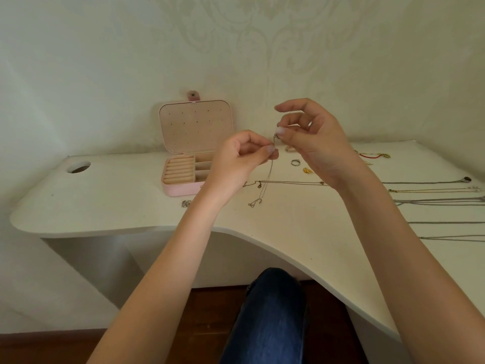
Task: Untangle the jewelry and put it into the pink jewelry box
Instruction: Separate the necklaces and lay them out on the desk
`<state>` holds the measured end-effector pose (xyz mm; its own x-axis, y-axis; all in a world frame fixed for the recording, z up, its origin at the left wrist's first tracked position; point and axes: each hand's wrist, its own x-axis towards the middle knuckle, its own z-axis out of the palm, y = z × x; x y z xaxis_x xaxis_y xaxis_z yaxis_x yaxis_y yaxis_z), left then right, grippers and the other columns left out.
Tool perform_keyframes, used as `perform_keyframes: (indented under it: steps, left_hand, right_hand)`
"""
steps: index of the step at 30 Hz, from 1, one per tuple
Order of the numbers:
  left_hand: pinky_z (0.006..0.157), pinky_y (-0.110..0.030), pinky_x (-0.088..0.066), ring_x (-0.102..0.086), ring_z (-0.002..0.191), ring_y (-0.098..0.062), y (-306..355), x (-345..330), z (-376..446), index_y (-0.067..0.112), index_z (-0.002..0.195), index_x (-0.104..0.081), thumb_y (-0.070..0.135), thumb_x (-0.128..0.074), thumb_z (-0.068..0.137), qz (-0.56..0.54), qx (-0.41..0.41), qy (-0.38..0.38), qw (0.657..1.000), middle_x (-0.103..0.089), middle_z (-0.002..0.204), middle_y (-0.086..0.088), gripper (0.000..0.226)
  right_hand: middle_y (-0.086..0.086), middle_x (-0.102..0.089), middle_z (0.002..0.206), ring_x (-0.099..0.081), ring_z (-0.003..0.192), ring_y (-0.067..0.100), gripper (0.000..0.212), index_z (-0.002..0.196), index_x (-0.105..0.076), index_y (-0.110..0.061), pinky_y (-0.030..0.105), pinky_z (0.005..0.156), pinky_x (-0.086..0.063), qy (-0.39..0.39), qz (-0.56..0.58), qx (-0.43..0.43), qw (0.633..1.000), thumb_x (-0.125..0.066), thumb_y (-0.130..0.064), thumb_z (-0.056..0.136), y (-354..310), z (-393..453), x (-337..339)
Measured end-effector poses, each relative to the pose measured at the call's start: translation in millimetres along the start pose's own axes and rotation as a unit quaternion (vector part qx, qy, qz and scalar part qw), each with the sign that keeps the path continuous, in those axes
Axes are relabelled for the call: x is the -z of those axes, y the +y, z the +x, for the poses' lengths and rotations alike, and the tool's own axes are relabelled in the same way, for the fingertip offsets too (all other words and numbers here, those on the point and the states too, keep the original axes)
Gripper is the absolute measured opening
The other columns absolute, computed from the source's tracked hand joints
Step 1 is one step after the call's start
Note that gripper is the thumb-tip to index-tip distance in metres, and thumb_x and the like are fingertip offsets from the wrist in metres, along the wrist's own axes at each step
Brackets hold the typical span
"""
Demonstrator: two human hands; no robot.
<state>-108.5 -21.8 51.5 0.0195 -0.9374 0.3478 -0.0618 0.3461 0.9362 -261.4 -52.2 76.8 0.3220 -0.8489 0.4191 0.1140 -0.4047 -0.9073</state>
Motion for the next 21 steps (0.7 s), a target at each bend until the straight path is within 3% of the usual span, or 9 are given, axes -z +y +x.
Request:
perform_keyframes:
  steps: [8,12,15,21]
  left_hand:
    - [0.077,-0.024,-0.054,-0.067,0.073,-0.02,-1.9,1.5,-2.5,0.015,0.081,-0.057,-0.004,-0.06,0.085,-0.008,-0.012,0.017,1.0,-0.067,0.061,0.004,0.019]
    - [0.066,-0.018,-0.046,-0.066,0.074,-0.019,-3.2,6.8,-1.9,0.025,0.083,-0.061,0.001,-0.064,0.078,0.123,-0.081,0.045,0.988,-0.068,0.074,0.0,0.025]
    - [0.062,-0.016,-0.045,-0.067,0.075,-0.02,-4.4,10.7,-1.8,0.026,0.077,-0.064,-0.003,-0.061,0.076,0.175,-0.112,0.044,0.977,-0.066,0.076,0.007,0.029]
    - [0.063,-0.019,-0.047,-0.068,0.072,-0.016,-6.0,13.2,-4.4,0.015,0.071,-0.054,-0.007,-0.048,0.082,0.092,-0.021,0.003,0.996,-0.059,0.075,-0.002,0.025]
  right_hand:
    - [-0.001,-0.057,0.08,-0.055,0.071,0.01,0.033,0.105,-0.06,-0.017,0.013,0.066,-0.044,-0.001,-0.024,0.006,1.0,-0.065,0.006,0.081,-5.1,-3.3,-3.1]
    - [-0.003,-0.057,0.079,-0.056,0.073,0.011,0.033,0.104,-0.06,-0.019,0.015,0.067,-0.045,0.004,-0.023,0.004,1.0,-0.066,0.005,0.081,-6.0,-3.6,-0.6]
    - [-0.005,-0.059,0.079,-0.056,0.075,0.012,0.032,0.104,-0.06,-0.021,0.019,0.07,-0.045,0.005,-0.025,0.009,1.0,-0.067,0.001,0.082,-6.3,-3.2,0.7]
    - [-0.004,-0.059,0.077,-0.057,0.075,0.014,0.032,0.106,-0.06,-0.02,0.024,0.073,-0.046,0.006,-0.011,0.012,1.0,-0.066,0.001,0.082,-7.3,-3.5,5.3]
